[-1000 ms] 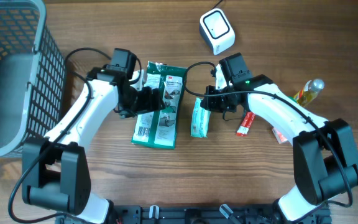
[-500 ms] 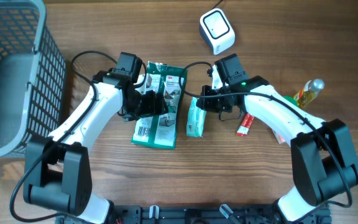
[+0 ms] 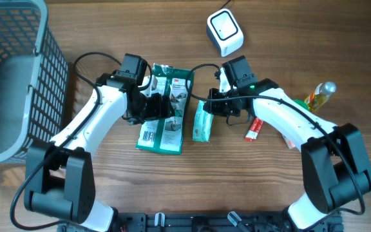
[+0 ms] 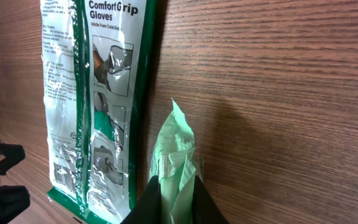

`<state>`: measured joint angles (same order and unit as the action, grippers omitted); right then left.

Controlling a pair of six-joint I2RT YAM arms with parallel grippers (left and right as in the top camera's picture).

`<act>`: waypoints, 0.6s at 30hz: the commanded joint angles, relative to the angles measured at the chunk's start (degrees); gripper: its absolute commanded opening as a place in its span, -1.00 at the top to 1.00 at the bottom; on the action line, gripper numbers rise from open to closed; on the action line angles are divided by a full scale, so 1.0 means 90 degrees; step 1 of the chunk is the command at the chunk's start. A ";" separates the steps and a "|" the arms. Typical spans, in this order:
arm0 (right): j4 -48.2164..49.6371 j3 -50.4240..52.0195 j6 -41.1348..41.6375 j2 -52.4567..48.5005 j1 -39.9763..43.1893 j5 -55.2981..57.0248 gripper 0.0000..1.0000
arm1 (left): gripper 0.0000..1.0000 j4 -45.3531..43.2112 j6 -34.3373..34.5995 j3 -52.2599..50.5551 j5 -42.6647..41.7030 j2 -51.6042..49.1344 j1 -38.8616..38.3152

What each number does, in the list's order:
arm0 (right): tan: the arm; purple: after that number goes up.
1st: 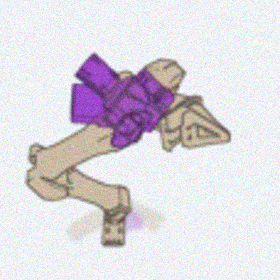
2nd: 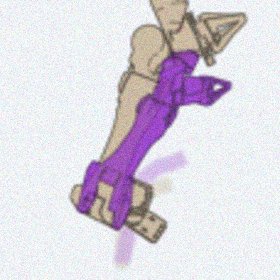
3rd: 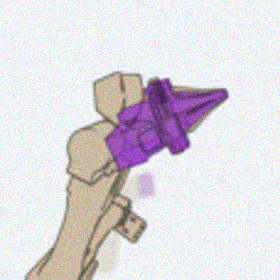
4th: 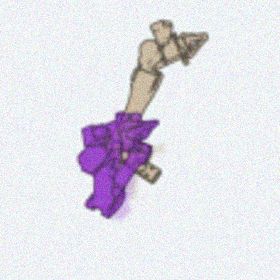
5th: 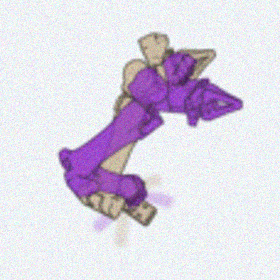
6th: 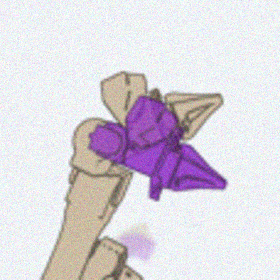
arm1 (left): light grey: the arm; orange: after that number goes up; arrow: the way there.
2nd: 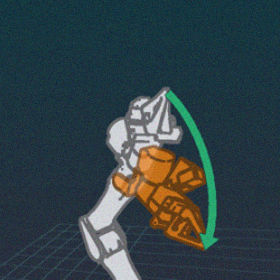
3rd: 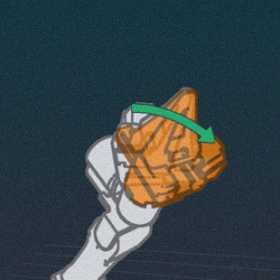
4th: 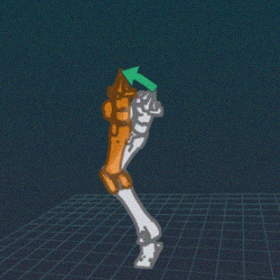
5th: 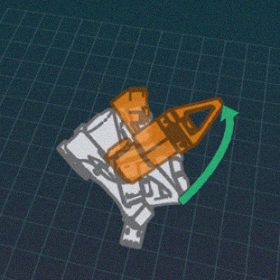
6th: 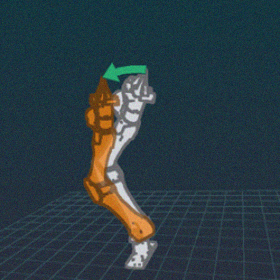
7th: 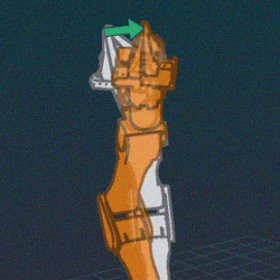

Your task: Scan the item barcode

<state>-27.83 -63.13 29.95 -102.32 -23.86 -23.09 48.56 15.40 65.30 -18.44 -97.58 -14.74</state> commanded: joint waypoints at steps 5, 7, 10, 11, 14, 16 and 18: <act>0.0046 -0.0015 0.0194 0.0058 -0.0039 -0.0080 0.89 | -0.75 -0.0046 0.0034 -0.0056 0.0034 0.0032 -0.0017; 0.0044 -0.0015 0.0194 0.0058 -0.0039 -0.0083 0.89 | -0.74 -0.0046 0.0034 -0.0056 0.0034 0.0032 -0.0017; 0.0056 -0.0015 0.0248 0.0058 -0.0049 -0.0097 0.89 | -0.75 -0.0046 0.0034 -0.0056 0.0036 0.0032 -0.0017; 0.0070 -0.0015 0.0250 0.0058 -0.0063 -0.0100 0.90 | -0.75 -0.0046 0.0034 -0.0056 0.0034 0.0032 -0.0017; 0.0160 -0.0015 0.0250 0.0058 -0.0146 -0.0097 0.90 | -0.75 -0.0070 0.0034 -0.0056 0.0036 0.0032 -0.0017; 0.0214 -0.0015 0.0274 0.0058 -0.0204 -0.0083 0.89 | -0.75 -0.0073 0.0034 -0.0056 0.0036 0.0032 -0.0017; 0.0240 -0.0015 0.0357 0.0058 -0.0253 -0.0044 0.88 | -0.75 -0.0070 0.0034 -0.0056 0.0036 0.0032 -0.0017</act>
<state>-26.35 -63.13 31.66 -102.32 -25.10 -23.09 48.10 15.40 65.30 -18.44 -97.58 -14.74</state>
